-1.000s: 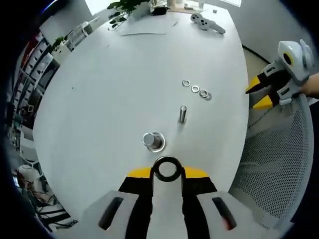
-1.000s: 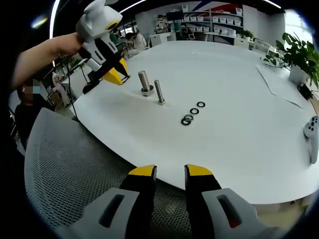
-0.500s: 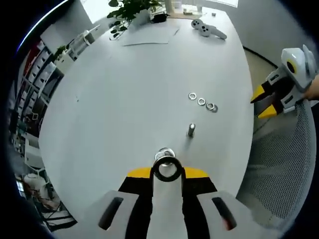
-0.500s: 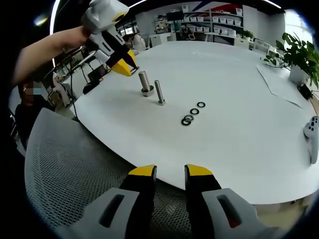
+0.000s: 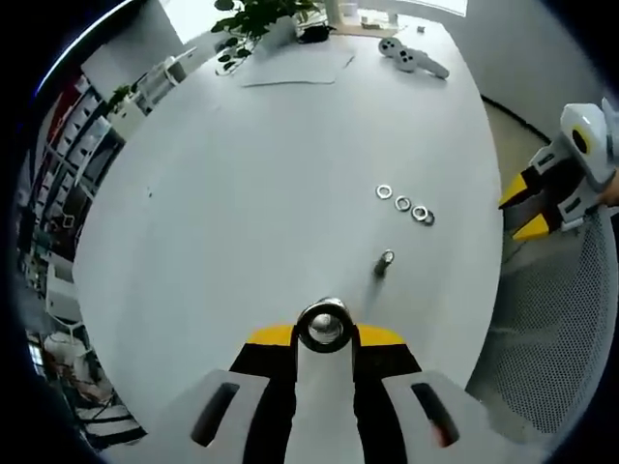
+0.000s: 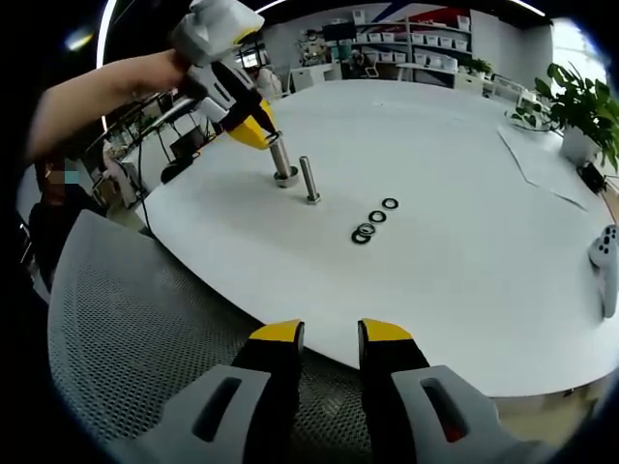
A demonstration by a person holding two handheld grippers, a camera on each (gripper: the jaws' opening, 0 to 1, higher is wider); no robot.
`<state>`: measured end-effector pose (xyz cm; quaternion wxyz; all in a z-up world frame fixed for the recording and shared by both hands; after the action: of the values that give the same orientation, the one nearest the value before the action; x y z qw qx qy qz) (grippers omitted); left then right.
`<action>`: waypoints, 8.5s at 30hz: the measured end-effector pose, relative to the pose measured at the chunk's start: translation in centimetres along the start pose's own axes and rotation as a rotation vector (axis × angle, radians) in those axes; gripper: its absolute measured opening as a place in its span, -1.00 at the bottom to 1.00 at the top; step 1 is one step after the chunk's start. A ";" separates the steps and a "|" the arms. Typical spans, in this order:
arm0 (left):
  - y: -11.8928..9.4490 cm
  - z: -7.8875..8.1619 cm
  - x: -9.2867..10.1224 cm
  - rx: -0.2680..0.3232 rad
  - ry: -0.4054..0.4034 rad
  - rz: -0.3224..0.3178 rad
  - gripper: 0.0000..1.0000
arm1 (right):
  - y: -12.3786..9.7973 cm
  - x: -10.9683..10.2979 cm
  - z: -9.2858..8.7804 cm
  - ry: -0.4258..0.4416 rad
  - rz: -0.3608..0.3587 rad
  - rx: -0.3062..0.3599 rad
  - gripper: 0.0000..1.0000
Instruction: Place the washer onto the threaded stud by aligning its center hole with the stud, sliding it down to the base, and recovering from edge contact or off-axis alignment until the washer reaches the visible bottom stop.
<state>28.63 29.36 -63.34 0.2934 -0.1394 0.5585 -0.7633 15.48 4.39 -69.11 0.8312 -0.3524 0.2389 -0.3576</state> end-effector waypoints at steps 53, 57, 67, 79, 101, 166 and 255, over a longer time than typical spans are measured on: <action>4.7 -0.9 0.0 -0.060 0.053 -0.020 -0.59 | 0.0 0.1 0.0 -0.005 0.008 0.003 -0.49; 4.3 -1.5 0.2 -0.041 0.018 -0.024 -0.62 | 0.0 0.1 0.0 -0.004 0.004 0.004 -0.49; 1.9 -3.3 0.5 0.040 -0.074 0.001 -0.65 | 0.0 0.1 0.0 -0.003 -0.008 0.009 -0.48; -2.5 -5.4 2.7 0.224 -0.203 0.032 -0.68 | 0.0 0.1 0.0 -0.003 -0.008 0.008 -0.48; -7.8 -16.3 7.6 0.447 -0.590 0.173 -0.54 | 0.0 0.1 -0.1 -0.007 0.002 -0.005 -0.47; -5.3 -20.8 10.0 0.519 -0.714 0.352 -0.29 | 0.4 3.1 1.5 -0.071 0.142 -0.125 -0.44; -4.7 -21.8 9.8 0.416 -0.725 0.396 -1.00 | 8.3 1.8 10.6 -0.679 0.218 -0.433 -0.73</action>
<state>7.73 41.16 -67.46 0.6315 -0.2261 0.2705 -0.6906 27.09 11.56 -68.90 0.8024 -0.5897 0.0571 -0.0725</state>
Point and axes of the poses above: the point that each gripper's makers call its tool centre point, and the gripper's own axes: y roughly forward along the fingers, x roughly to its right, z roughly out of its top, the point moved 10 cm from there along -y, roughly backward along the fingers, and after that the axes turned 1 degree about -x, right-handed, at the moved point
